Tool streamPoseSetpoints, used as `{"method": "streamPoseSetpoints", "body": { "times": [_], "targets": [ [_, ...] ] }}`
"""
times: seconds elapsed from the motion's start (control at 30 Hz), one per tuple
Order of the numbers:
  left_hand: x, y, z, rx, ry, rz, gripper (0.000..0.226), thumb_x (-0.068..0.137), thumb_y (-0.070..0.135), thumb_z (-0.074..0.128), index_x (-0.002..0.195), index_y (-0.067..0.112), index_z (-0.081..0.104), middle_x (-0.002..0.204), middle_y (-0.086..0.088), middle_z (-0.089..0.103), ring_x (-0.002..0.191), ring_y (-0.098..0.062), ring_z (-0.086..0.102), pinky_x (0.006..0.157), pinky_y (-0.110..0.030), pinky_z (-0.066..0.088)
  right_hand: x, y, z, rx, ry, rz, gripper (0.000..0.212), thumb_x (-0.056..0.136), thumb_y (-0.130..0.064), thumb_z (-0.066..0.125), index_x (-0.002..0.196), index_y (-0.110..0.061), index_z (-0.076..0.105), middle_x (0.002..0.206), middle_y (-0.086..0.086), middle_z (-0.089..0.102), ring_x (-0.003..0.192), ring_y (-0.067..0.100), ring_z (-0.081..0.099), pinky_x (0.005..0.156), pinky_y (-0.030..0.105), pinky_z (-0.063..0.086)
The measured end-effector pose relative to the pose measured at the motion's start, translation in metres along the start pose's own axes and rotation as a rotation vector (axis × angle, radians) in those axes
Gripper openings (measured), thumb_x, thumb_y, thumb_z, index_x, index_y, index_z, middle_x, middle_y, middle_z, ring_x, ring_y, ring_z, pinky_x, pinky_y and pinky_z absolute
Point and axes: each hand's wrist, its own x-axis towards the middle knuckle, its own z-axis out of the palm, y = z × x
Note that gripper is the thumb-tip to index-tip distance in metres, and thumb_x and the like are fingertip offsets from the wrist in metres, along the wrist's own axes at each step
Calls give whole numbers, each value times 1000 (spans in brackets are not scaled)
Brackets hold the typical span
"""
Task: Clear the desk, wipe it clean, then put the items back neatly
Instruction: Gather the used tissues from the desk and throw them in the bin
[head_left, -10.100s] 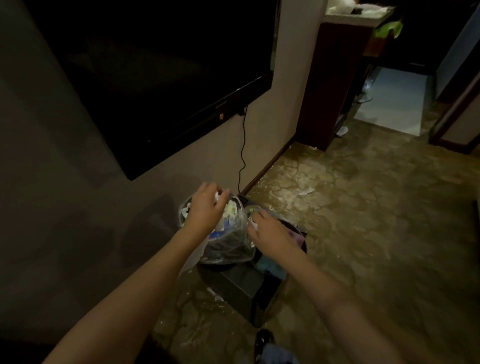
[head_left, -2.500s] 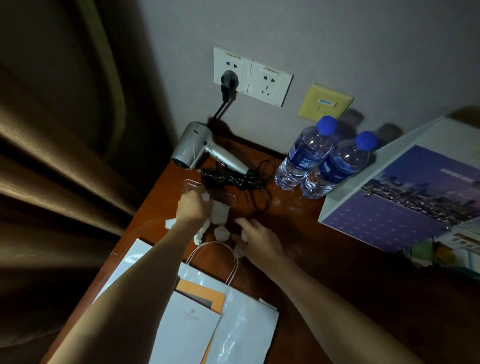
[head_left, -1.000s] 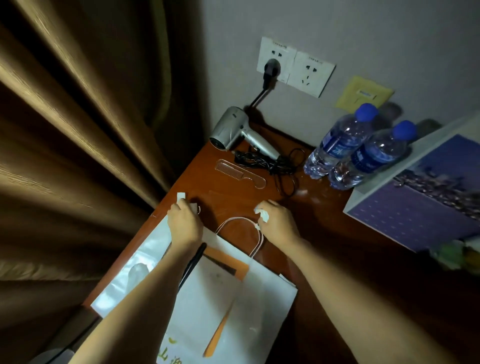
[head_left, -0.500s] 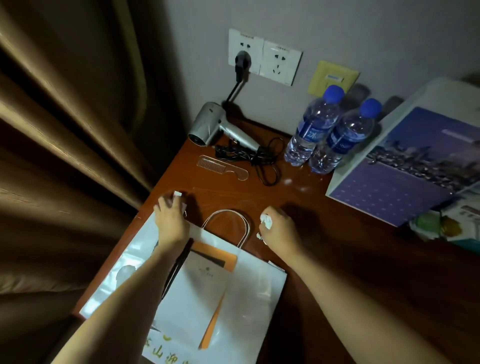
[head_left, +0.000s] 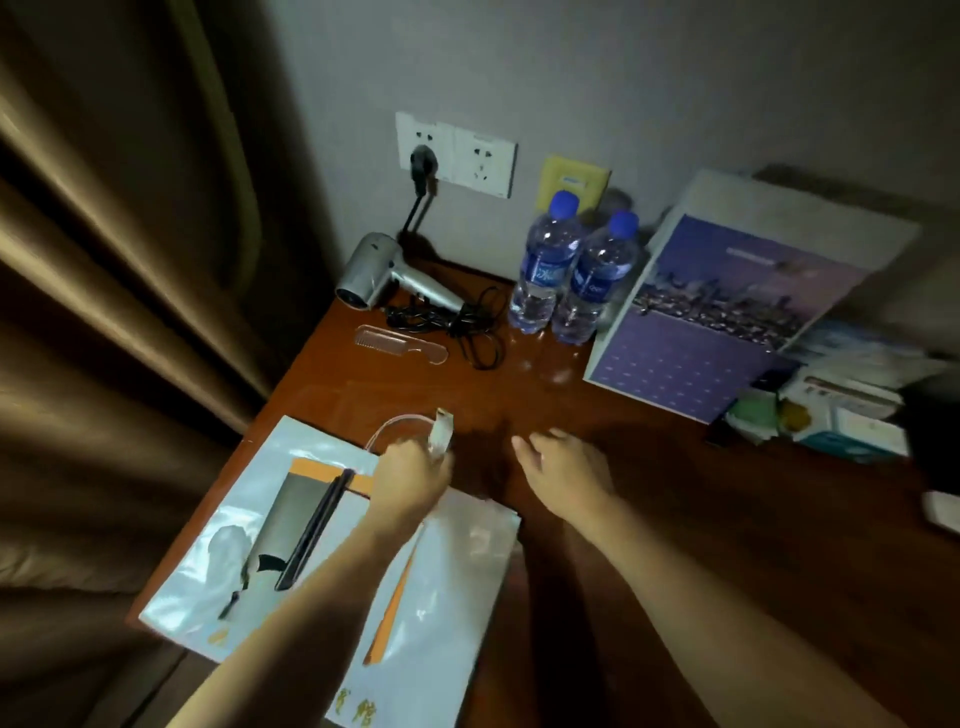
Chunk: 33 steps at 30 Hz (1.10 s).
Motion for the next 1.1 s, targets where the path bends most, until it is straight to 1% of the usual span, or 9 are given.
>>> {"method": "streamPoseSetpoints", "body": {
  "times": [0.07, 0.13, 0.27, 0.43, 0.53, 0.73, 0.83, 0.97, 1.1],
  "targets": [
    [-13, 17, 3, 169, -47, 70, 45, 96, 44, 45, 122, 9, 56, 90, -18, 67, 82, -34, 64, 62, -32, 46, -18, 20, -15, -38, 54, 45, 39, 101, -38, 29, 108, -18, 63, 111, 4, 62, 105, 23, 58, 86, 31, 42],
    [-28, 37, 6, 182, -54, 77, 49, 96, 50, 42, 116, 8, 59, 90, -19, 68, 85, -35, 65, 69, -37, 52, -41, 43, -27, -40, 96, 92, 29, 99, -34, 34, 104, -20, 60, 108, 3, 64, 109, 23, 55, 89, 32, 41],
    [-68, 88, 17, 72, -90, 69, 32, 97, 27, 44, 108, 3, 61, 106, -17, 65, 98, -36, 61, 72, -33, 42, -99, 96, -49, 143, 128, 192, 14, 93, -22, 47, 102, -14, 54, 102, 8, 61, 98, 30, 57, 72, 32, 38],
    [-144, 180, 52, 168, -107, 328, 33, 99, 21, 34, 124, 5, 48, 114, -19, 60, 102, -38, 60, 79, -36, 46, -207, 171, -70, 340, 276, 330, 22, 88, -16, 54, 110, -12, 54, 113, 8, 55, 101, 30, 57, 88, 37, 46],
    [-200, 239, 84, 78, -160, 447, 36, 95, 20, 41, 129, 10, 45, 116, -19, 62, 104, -38, 58, 81, -37, 44, -287, 226, -82, 392, 362, 449, 16, 89, -19, 57, 103, -13, 53, 108, 6, 55, 98, 24, 56, 84, 34, 46],
    [-336, 357, 161, 41, -284, 779, 24, 94, 20, 49, 100, 5, 66, 98, -12, 67, 90, -27, 61, 71, -30, 44, -454, 332, -107, 328, 501, 656, 10, 90, -20, 57, 96, -14, 52, 104, 1, 51, 99, 20, 54, 83, 28, 44],
    [-396, 406, 191, 68, -380, 922, 24, 93, 18, 46, 70, 14, 55, 72, 0, 57, 72, -21, 57, 54, -28, 35, -526, 369, -115, 283, 581, 800, 14, 91, -20, 54, 104, -14, 56, 110, 1, 55, 101, 21, 56, 76, 25, 39],
    [-465, 461, 226, 73, -448, 1092, 28, 93, 18, 44, 66, 11, 50, 64, 3, 52, 54, -10, 46, 45, -24, 29, -604, 403, -113, 344, 714, 983, 30, 90, -19, 55, 120, -16, 54, 120, 2, 58, 108, 22, 56, 86, 30, 44],
    [-521, 508, 267, 64, -518, 1228, 34, 96, 31, 44, 66, 16, 49, 62, 1, 50, 52, -13, 46, 45, -23, 30, -660, 443, -104, 415, 775, 1116, 35, 89, -18, 57, 123, -17, 48, 120, 3, 57, 107, 23, 57, 83, 30, 44]
  ]
}}
